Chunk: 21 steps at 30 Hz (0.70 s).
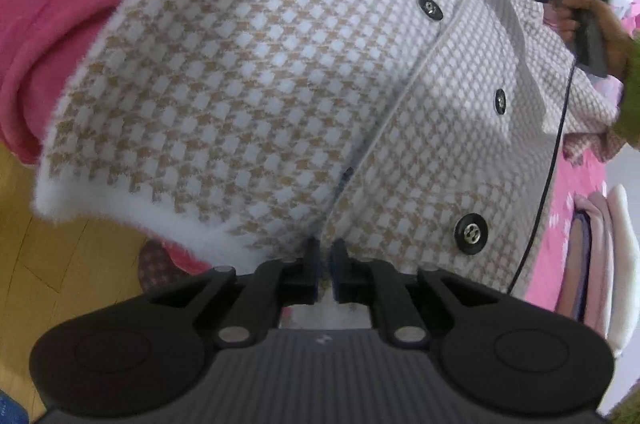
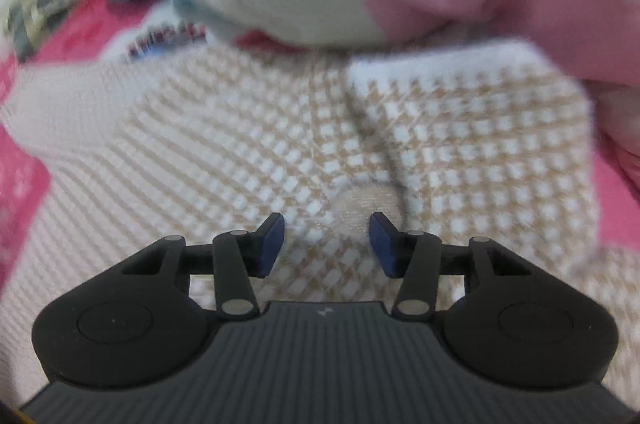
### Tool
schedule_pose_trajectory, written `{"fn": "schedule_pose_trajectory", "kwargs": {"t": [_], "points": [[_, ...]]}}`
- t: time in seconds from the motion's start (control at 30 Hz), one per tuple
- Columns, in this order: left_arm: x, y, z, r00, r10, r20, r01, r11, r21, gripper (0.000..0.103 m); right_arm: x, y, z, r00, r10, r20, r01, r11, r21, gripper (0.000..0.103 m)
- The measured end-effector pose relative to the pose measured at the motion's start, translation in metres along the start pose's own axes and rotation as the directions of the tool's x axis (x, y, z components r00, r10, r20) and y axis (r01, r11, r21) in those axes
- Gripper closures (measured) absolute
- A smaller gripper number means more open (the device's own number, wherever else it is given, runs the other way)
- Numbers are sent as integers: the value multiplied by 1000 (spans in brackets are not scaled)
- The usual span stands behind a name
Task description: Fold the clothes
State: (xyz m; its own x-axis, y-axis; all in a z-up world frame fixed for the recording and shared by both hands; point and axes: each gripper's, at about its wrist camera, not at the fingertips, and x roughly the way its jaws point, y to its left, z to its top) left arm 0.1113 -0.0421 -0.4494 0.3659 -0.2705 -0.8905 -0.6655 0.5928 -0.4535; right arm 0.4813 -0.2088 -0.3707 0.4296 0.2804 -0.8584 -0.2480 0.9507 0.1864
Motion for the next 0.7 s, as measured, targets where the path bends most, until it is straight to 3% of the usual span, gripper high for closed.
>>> {"fn": "schedule_pose_trajectory", "kwargs": {"t": [0.03, 0.1, 0.17, 0.23, 0.33, 0.43, 0.53, 0.63, 0.7], "points": [[-3, 4, 3, 1000, -1, -14, 1, 1000, 6, 79, -20, -1, -7, 1000, 22, 23, -23, 999, 34, 56], [-13, 8, 7, 1000, 6, -29, -5, 999, 38, 75, -61, -4, -26, 998, 36, 57, -43, 993, 110, 56], [-27, 7, 11, 999, 33, -17, -31, 994, 108, 58, -106, -6, -56, 997, 32, 74, -43, 987, 156, 56], [-36, 6, 16, 998, 57, -7, -55, 983, 173, 53, -147, -8, -94, 998, 17, 63, -31, 976, 217, 56], [-41, 5, 27, 997, 77, -22, -69, 965, 253, 53, -187, -5, -163, 1000, -3, -16, 8, 941, 339, 56], [-42, 1, 38, 997, 68, -47, -50, 951, 305, 52, -209, 11, -242, 993, 2, -117, 53, 881, 470, 56], [-36, -8, 42, 995, 63, -82, -28, 928, 371, 51, -219, 32, -312, 984, 40, -171, 75, 784, 616, 56], [-26, -18, 41, 989, 81, -122, -19, 897, 441, 51, -216, 45, -370, 985, 99, -140, 51, 612, 789, 56], [-21, -20, 37, 984, 112, -138, -31, 871, 490, 51, -214, 47, -403, 989, 94, -114, 54, 491, 869, 56]]}}
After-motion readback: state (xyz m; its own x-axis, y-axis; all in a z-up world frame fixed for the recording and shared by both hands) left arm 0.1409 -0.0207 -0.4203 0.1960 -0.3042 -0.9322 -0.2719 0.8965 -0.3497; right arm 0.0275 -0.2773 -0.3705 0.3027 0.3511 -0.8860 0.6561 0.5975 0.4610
